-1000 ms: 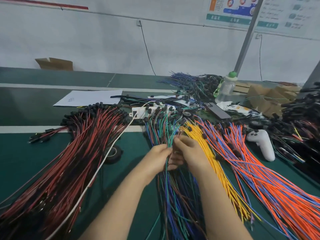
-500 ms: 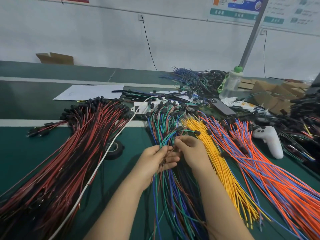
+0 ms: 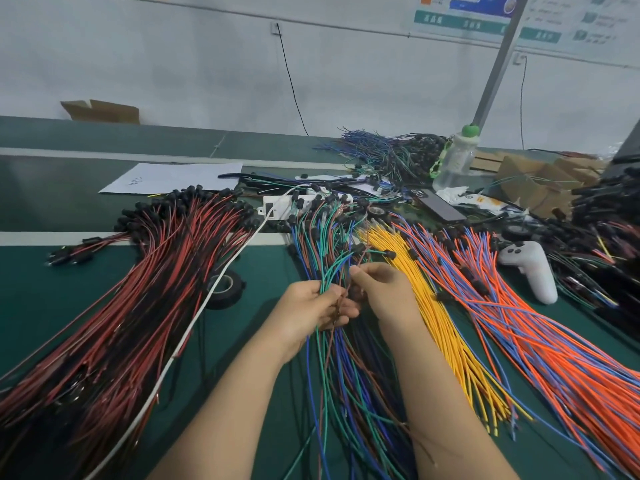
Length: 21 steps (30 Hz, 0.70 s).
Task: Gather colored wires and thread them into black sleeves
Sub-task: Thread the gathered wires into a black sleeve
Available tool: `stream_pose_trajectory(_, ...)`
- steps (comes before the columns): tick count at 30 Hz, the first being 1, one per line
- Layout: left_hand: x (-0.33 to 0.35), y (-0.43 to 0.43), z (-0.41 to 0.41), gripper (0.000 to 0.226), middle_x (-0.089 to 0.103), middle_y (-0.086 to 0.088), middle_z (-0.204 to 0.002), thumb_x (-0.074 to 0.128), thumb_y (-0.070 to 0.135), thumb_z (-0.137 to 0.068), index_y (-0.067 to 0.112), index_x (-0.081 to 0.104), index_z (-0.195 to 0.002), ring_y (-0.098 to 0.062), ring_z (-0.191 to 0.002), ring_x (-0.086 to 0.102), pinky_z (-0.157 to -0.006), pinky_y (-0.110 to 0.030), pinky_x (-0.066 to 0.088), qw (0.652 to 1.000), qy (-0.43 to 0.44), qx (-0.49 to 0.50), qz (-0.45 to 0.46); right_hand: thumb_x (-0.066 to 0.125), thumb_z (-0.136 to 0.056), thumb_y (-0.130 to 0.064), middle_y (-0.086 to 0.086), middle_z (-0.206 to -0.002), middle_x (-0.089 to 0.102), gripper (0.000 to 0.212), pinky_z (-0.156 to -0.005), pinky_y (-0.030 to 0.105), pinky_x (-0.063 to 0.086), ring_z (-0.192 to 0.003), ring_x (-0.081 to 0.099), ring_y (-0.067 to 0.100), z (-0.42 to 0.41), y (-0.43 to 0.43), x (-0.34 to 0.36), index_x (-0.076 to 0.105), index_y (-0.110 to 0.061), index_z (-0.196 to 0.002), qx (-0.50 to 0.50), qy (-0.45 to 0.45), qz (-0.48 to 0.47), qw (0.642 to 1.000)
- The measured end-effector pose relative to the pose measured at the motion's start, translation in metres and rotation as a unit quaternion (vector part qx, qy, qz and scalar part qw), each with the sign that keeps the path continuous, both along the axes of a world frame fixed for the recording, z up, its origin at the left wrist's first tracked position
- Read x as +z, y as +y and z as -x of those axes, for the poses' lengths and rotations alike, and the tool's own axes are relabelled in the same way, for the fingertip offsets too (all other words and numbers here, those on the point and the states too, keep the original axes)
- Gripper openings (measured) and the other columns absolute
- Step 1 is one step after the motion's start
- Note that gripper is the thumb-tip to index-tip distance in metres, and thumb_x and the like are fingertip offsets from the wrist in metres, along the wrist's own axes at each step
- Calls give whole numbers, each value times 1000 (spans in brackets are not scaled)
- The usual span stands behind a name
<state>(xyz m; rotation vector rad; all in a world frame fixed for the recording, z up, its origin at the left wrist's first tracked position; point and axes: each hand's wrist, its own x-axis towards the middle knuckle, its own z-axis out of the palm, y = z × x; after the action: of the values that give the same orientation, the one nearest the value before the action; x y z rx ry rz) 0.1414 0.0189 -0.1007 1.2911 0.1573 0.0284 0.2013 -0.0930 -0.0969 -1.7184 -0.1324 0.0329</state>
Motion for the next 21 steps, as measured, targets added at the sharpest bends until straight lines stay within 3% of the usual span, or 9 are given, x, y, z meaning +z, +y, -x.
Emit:
stream_pose_trajectory(5,-2,0,-2,16,70,-6,-62,45,6,-98,3,55,-86,-10,-59,68,-53,-15,50,1000,-2,1,-25,65,-89,-11,-1,-59,57,13,-51,18,45,-49,51,5,-3,0,-2,60,-10,-76,-24,-5,-21,999)
stream_pose_trajectory(7,-3,-1,-3,17,70,-5,-63,47,7,-97,3,56,-84,-11,-60,68,-53,-15,51,1000,1,10,-17,67,-87,-14,4,-70,61,11,-60,27,52,-58,59,12,-2,2,-2,58,-11,-91,-20,-8,4,1000)
stream_pose_trajectory(9,-4,-1,-4,17,68,-7,-67,50,8,-96,4,58,-82,-12,-60,68,-53,-16,51,1000,5,21,-14,68,-86,-16,7,-81,63,24,-71,38,53,-73,65,24,-1,2,-2,51,-17,-103,-20,-25,45,998)
stream_pose_trajectory(12,-4,-1,-4,16,66,-14,-72,50,10,-96,2,58,-85,-13,-60,68,-54,-18,52,999,-1,20,-27,67,-87,-20,-3,-72,60,9,-66,31,48,-68,60,18,2,0,4,61,-16,-91,4,-79,137,988)
stream_pose_trajectory(15,-4,-2,-2,15,68,-10,-70,47,7,-97,4,56,-85,-15,-61,70,-56,-21,54,999,-11,7,-51,68,-87,-22,0,-58,62,20,-56,24,52,-50,58,11,4,-4,9,69,-7,-74,76,-20,134,988)
stream_pose_trajectory(17,-4,-3,-1,15,67,-11,-76,47,9,-98,0,56,-90,-15,-63,70,-58,-21,55,997,-10,-3,-77,68,-88,-20,3,-57,62,21,-50,16,49,-44,56,8,4,-7,11,70,-2,-75,92,18,120,988)
stream_pose_trajectory(21,-2,-3,1,25,69,-7,-73,39,16,-101,3,57,-90,-14,-65,71,-57,-18,55,999,-2,-8,-49,66,-88,-14,9,-70,61,18,-70,36,49,-66,56,22,1,-6,6,65,-4,-74,44,52,38,997)
